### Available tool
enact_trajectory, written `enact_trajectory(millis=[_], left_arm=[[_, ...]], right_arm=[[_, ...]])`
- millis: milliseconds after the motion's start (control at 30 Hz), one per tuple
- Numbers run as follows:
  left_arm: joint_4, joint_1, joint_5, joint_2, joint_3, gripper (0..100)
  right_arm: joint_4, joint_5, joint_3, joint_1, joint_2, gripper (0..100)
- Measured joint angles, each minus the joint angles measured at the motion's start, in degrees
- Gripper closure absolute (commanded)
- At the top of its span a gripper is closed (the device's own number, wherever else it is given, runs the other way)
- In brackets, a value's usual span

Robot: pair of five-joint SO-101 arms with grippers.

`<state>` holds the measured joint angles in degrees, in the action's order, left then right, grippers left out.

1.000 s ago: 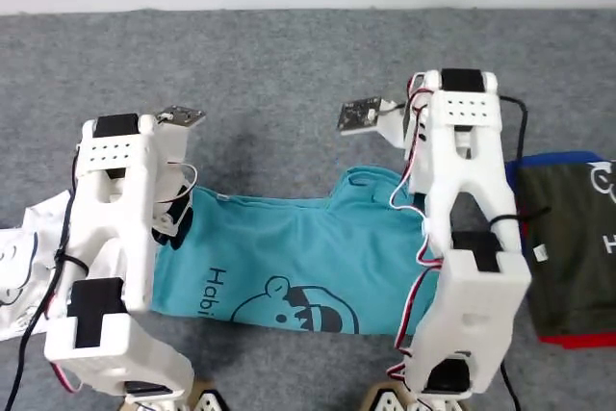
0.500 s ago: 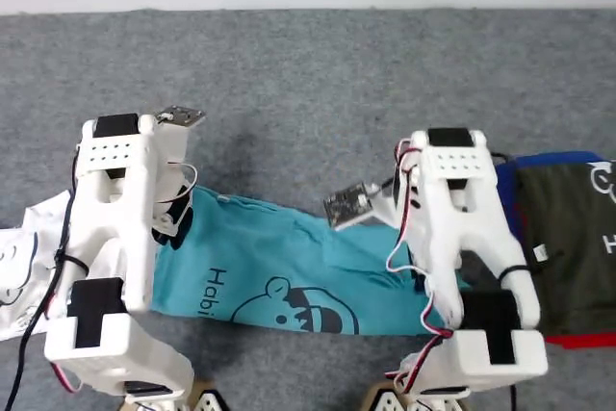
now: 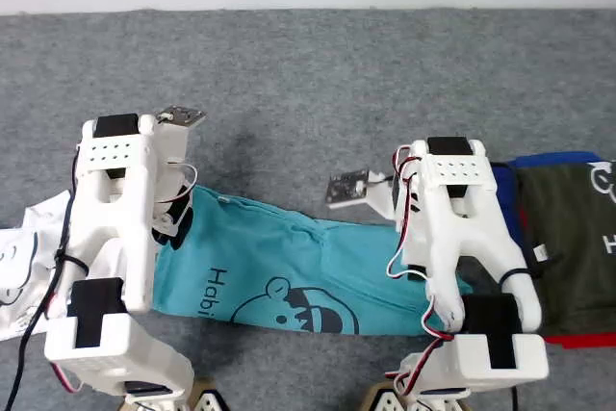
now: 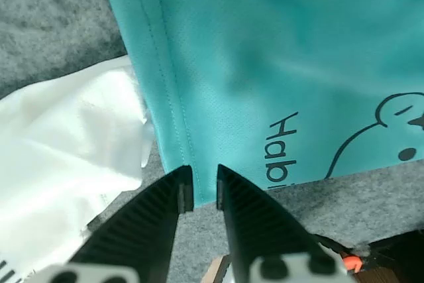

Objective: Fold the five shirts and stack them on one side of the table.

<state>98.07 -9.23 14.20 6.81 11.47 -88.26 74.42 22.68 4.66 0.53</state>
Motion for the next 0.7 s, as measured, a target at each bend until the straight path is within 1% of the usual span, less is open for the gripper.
enact_trajectory(millis=[100, 233, 333, 567, 700], left_arm=[[0.00, 0.00, 0.00, 0.00, 0.00, 93], [0.00, 0.00, 0.00, 0.00, 1.23, 93], [-1.41, 0.00, 0.00, 0.00, 3.43, 93], [-2.99, 0.00, 0.00, 0.00, 5.36, 93], [-2.99, 0.00, 0.00, 0.00, 5.36, 93]], right_arm=[[0.53, -4.92, -1.76, 2.02, 0.00, 75.3], [1.23, -9.67, -4.22, 4.57, 0.00, 75.3], [7.03, -12.22, -1.67, 5.89, 0.26, 75.3], [28.31, -17.14, 6.24, 6.07, 6.15, 75.3], [34.90, -18.46, 6.42, 6.07, 7.65, 75.3]])
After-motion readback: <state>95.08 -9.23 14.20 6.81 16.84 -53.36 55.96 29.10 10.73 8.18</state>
